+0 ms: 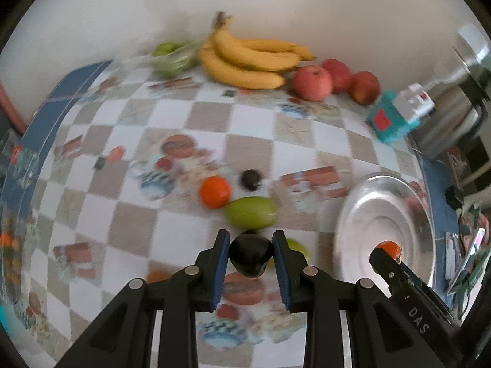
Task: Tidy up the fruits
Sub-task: 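Carry the persimmon in the right tool while the left tool carries the plum over the steel plate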
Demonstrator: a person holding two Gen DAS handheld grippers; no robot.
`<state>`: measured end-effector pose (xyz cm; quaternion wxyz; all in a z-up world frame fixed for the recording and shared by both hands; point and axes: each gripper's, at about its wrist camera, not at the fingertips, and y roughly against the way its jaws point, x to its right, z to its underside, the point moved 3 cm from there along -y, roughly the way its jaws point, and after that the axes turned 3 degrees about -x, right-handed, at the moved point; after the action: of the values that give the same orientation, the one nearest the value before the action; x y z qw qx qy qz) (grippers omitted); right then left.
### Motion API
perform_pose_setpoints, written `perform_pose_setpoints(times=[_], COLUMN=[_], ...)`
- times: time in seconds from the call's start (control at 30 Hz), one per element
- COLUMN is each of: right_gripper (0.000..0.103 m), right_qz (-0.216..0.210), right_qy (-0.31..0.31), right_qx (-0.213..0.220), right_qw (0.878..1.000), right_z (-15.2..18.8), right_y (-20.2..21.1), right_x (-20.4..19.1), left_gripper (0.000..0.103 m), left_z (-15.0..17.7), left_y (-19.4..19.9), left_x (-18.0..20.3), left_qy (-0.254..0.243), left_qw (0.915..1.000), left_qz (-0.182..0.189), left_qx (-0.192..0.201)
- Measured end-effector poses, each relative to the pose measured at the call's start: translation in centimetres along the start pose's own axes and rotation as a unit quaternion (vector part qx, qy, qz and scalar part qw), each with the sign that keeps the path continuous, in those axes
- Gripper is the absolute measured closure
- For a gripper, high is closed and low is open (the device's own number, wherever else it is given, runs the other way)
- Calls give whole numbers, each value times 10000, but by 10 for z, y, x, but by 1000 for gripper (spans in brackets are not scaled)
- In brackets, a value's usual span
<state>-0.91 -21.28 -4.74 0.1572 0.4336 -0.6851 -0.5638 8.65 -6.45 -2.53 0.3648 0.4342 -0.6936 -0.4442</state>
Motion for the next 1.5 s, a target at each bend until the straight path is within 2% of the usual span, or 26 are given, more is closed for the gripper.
perform_pose_setpoints(times=[0.33,0.6,1.0,1.37,1.5], right_gripper=[64,64,64,64,64], right_qz=[445,631,742,754,770], right_qy=[-898,-1134,-1365,-1357,-1399], right_qx=[253,454,127,55,19], right_qw=[9946,9905,9878,9879,9872], right_z=[-16,-26,-25,-23,-23], right_y=[14,25,1,-2,-2], right_x=[71,94,115,116,118], left_gripper=[72,72,72,71,66], left_z=[-4,0,17,22,23], left_y=[-15,-28,-64,-64,-61], left_x=[85,123,140,146,148], left_qy=[-942,-1433,-1751,-1925,-1955], left_qw=[9949,9876,9832,9803,9797], left_qz=[329,576,516,424,426], left_qx=[125,267,57,97,126])
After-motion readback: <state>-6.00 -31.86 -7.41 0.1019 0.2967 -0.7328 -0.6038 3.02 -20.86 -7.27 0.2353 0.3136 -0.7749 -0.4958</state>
